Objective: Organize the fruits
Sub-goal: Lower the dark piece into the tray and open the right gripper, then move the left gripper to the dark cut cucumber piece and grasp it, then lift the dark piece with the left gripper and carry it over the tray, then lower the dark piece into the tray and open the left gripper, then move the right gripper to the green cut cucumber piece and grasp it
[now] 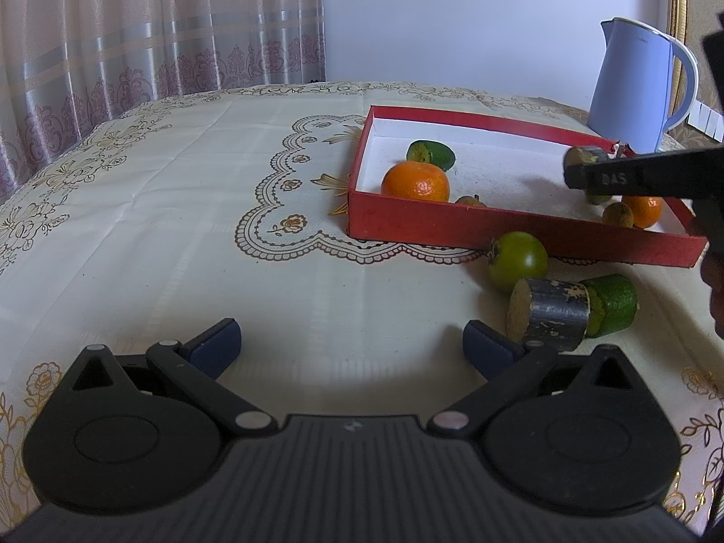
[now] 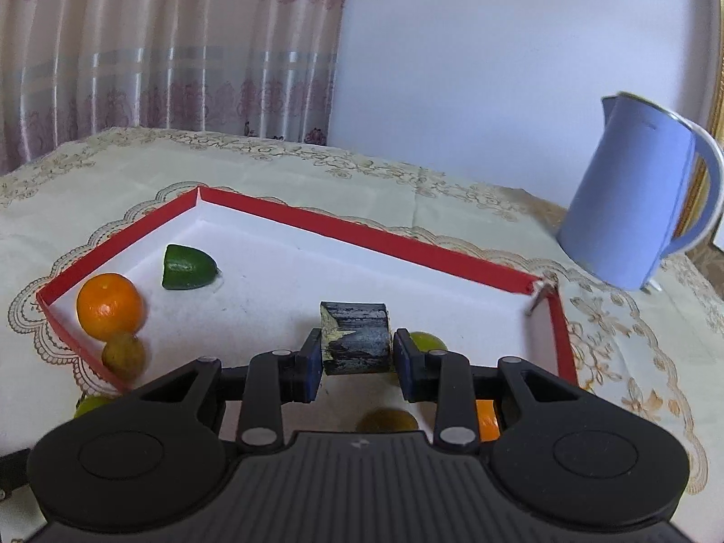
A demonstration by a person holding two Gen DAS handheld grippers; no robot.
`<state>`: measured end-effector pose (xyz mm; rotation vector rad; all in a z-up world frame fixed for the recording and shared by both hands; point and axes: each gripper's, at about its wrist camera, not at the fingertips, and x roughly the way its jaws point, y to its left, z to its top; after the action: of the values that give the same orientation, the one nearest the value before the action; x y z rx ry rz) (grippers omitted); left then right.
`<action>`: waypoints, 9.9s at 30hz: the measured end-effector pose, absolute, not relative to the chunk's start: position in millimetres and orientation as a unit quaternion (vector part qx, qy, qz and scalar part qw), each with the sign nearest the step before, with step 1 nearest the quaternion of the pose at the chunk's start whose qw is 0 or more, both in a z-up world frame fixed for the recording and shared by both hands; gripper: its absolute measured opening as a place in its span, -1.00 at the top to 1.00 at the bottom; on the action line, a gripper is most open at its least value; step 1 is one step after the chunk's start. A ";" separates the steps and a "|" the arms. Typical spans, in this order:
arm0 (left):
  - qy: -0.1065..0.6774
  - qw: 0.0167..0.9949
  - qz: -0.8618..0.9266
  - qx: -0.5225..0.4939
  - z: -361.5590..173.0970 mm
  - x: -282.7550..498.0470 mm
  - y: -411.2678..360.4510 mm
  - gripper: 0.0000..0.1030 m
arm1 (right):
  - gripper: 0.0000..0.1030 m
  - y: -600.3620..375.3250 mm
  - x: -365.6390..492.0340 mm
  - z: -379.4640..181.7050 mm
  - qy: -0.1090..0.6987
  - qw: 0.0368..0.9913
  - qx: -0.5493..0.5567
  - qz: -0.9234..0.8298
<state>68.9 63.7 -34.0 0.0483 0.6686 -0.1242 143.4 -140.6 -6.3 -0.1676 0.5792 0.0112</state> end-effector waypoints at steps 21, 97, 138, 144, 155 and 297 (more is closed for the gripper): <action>0.328 0.942 -0.061 0.024 -34.1 69.0 63.5 -1.00 | -0.18 -143.1 137.8 -12.1 0.299 0.952 -0.057 0.019; 0.302 0.940 -0.143 0.073 -28.2 43.7 -9.6 0.40 | -0.95 -215.0 24.7 -36.1 0.327 0.945 0.016 -0.015; 0.253 0.954 -0.138 0.082 24.6 102.4 -20.5 0.43 | -0.95 -215.2 24.9 -36.2 0.327 0.945 0.016 -0.015; 0.263 0.951 -0.130 0.094 17.4 137.0 -35.5 0.68 | -0.95 -215.2 24.9 -36.2 0.327 0.945 0.016 -0.015; 0.261 0.952 -0.130 0.092 17.5 154.7 -20.5 0.67 | -0.96 -215.1 25.0 -36.3 0.327 0.945 0.016 -0.015; 0.328 0.941 -0.083 0.032 -35.6 76.3 61.4 -1.00 | 0.42 -115.3 30.1 -23.5 0.296 0.952 0.017 0.075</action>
<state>76.3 61.4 -35.6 0.0661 0.6687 -0.1686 30.1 -115.3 -23.5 0.0346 0.6025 0.1521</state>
